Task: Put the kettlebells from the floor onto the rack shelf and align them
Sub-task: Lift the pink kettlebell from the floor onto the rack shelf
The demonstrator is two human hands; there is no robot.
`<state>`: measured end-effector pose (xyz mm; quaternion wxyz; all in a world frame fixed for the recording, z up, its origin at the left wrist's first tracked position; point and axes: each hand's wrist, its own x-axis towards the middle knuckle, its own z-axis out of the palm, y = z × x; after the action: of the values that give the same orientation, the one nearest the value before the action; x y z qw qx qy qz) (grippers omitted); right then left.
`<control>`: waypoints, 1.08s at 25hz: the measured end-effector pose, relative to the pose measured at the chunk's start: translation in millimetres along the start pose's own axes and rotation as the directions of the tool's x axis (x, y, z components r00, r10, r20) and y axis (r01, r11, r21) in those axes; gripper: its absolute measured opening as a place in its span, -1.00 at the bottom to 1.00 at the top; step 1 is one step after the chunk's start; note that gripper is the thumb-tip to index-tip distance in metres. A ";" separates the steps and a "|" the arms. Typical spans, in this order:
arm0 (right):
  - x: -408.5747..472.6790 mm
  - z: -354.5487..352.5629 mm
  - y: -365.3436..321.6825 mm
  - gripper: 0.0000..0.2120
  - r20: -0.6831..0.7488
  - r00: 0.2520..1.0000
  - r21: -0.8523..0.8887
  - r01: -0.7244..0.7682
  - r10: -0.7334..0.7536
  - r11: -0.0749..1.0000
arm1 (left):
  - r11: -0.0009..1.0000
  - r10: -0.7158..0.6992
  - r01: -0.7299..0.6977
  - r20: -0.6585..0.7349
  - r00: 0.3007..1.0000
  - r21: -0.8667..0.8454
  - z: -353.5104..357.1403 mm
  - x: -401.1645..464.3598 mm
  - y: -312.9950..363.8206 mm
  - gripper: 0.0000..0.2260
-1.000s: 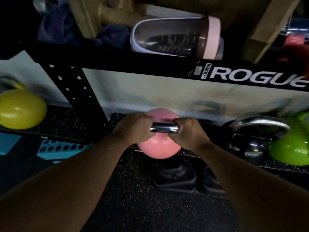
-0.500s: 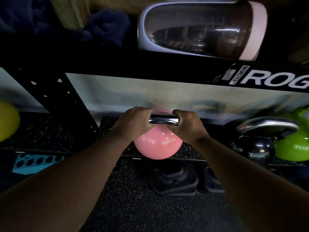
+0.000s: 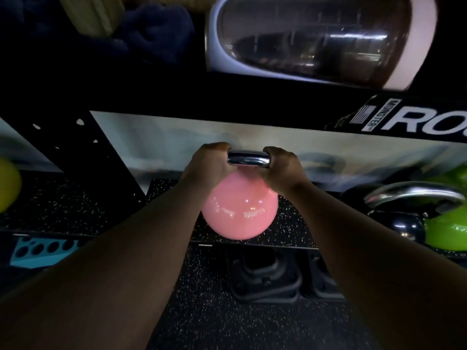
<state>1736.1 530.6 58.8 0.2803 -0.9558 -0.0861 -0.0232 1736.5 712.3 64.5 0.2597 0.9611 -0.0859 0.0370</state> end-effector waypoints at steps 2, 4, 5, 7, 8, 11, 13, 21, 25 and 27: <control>0.3 0.5 2.9 -0.84 0.017 1.000 0.003 0.002 -0.002 1.000 | 1.000 -0.004 0.004 0.010 1.000 -0.002 0.0 1.0 -0.2 -0.89; 0.5 -2.8 2.5 -0.69 0.043 0.999 -0.080 0.002 0.001 0.997 | 1.000 -0.022 0.023 0.040 0.999 -0.004 -2.5 0.7 0.3 -0.76; 0.2 -6.0 0.5 -0.55 0.040 0.999 -0.161 0.025 -0.019 0.987 | 0.999 -0.043 0.043 0.047 0.998 -0.013 -5.2 -1.1 0.2 -0.67; -4.3 -12.4 -12.7 -0.33 0.023 0.985 -0.239 0.171 -0.171 0.956 | 0.996 -0.080 0.080 0.014 0.997 -0.030 -13.6 -12.3 -5.6 -0.51; -9.5 -14.0 -25.7 -0.31 0.017 0.965 -0.231 0.260 -0.263 0.938 | 0.995 -0.098 0.098 -0.020 0.995 -0.022 -19.2 -24.1 -12.2 -0.47; -26.3 -4.2 -71.3 -0.47 0.018 0.890 -0.196 0.451 -0.456 0.871 | 0.986 -0.153 0.154 -0.031 0.988 0.057 -42.5 -74.8 -43.8 -0.55; -43.2 15.7 -109.4 -0.61 0.084 0.834 -0.146 0.551 -0.545 0.822 | 0.968 -0.220 0.220 -0.013 0.975 0.119 -63.1 -123.0 -69.5 -0.66; -170.2 141.6 -262.8 -0.96 0.514 0.508 0.130 0.751 -0.692 0.647 | 0.801 -0.588 0.587 -0.034 0.809 0.120 -124.5 -408.3 -154.7 -0.72; -314.9 219.1 -357.1 -0.92 0.697 0.154 0.278 0.842 -0.700 0.462 | 0.583 -0.811 0.813 -0.051 0.582 0.004 -124.2 -633.1 -170.3 -0.75; -394.3 250.5 -397.7 -0.92 0.718 0.039 0.333 0.857 -0.695 0.393 | 0.482 -0.876 0.876 -0.042 0.481 -0.028 -117.1 -737.8 -168.9 -0.73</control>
<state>1276.4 935.3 22.9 0.0605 -0.6727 -0.6990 0.2350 1039.7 1022.8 -3.1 0.2456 0.8696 0.4216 -0.0760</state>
